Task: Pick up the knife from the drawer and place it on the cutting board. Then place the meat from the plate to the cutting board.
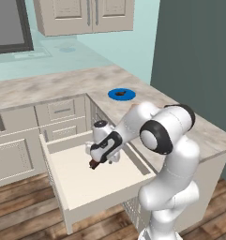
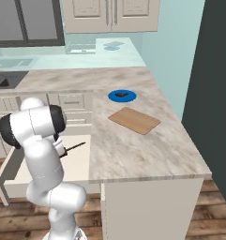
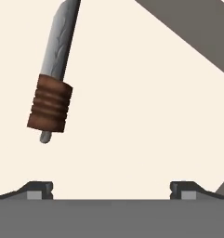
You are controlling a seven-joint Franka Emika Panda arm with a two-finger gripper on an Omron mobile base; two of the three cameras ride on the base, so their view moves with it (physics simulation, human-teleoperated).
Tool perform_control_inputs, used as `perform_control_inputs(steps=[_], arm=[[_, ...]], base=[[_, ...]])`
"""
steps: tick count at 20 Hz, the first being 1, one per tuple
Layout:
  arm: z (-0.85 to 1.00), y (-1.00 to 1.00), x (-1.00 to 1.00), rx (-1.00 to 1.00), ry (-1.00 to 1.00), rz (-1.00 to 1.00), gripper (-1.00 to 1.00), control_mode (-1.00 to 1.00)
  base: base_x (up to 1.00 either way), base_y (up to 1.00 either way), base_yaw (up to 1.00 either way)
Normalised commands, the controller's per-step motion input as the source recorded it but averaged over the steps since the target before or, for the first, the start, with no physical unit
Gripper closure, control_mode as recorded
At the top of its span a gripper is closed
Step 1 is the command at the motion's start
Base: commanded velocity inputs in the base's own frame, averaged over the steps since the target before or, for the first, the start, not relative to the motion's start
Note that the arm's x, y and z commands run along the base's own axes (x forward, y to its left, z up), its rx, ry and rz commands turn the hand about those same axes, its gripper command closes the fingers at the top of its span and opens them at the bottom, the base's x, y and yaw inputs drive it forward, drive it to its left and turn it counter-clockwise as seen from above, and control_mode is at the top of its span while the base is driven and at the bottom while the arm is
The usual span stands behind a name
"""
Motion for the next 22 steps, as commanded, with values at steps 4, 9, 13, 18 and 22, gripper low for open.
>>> perform_control_inputs(steps=[4, 9, 13, 18, 22], arm=[[-0.14, 0.16, 0.27, -0.06, 0.0, 0.0, -1.0, -1.0], [-0.18, 0.18, 0.27, -0.07, 0.0, 0.0, -1.0, -1.0], [-0.24, 0.15, 0.22, -0.07, 0.0, 0.0, -1.0, -1.0], [-0.27, 0.1, 0.21, -0.07, 0.0, 0.0, -1.0, -1.0], [-0.26, 0.01, 0.2, -0.04, 0.0, 0.0, -1.0, -1.0]], base=[[0.0, 0.0, 0.0], [0.0, 0.0, 0.0], [0.0, 0.0, 0.0], [0.0, 0.0, 0.0], [0.0, 0.0, 0.0]])
